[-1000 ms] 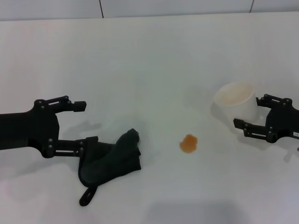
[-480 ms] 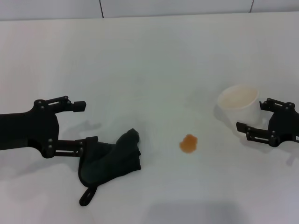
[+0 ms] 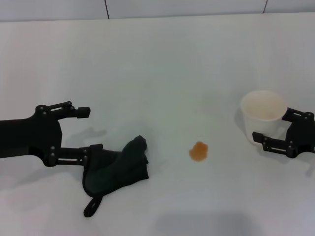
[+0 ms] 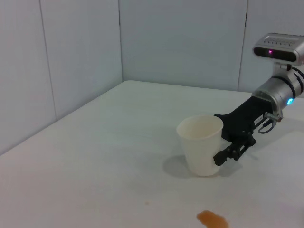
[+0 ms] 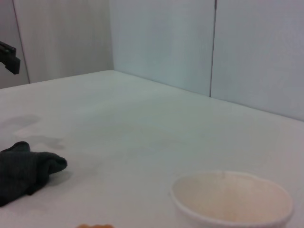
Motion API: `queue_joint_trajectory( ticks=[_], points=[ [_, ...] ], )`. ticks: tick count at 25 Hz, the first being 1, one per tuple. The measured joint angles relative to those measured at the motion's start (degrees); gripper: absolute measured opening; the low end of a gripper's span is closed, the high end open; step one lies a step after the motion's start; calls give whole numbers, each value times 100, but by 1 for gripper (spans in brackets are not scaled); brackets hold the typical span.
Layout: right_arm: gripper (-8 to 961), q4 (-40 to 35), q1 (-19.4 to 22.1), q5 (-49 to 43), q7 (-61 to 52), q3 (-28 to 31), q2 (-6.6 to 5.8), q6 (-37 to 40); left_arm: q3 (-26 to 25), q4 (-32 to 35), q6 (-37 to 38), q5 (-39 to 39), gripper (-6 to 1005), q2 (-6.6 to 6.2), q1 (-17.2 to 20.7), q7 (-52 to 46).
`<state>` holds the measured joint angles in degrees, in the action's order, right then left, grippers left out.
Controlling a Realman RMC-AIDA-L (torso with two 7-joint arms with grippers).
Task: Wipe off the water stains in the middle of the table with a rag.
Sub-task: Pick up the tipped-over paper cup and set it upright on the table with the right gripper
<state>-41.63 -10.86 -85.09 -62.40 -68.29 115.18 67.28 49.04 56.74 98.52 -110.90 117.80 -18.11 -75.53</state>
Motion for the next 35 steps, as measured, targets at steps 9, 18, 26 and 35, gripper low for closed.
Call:
queue_joint_trajectory(
  ticks=[9,18,26,35],
  points=[
    [776,7,102,-51,-23,150,-16,42,0,13,0,-10,865,-3,-47,-14],
    [826,37,202,-77,-39,207,-29,21,-9,18,0,-11,864,-3,-63,-20],
    [862,58,159,-609,-407,378,-47,59,-9,38,0,-4,863,3,-61,-21],
    [859,-194,399,-636,-372,940,-15,630,-9,39,1,4,862,-3,-59,-18]
  ],
)
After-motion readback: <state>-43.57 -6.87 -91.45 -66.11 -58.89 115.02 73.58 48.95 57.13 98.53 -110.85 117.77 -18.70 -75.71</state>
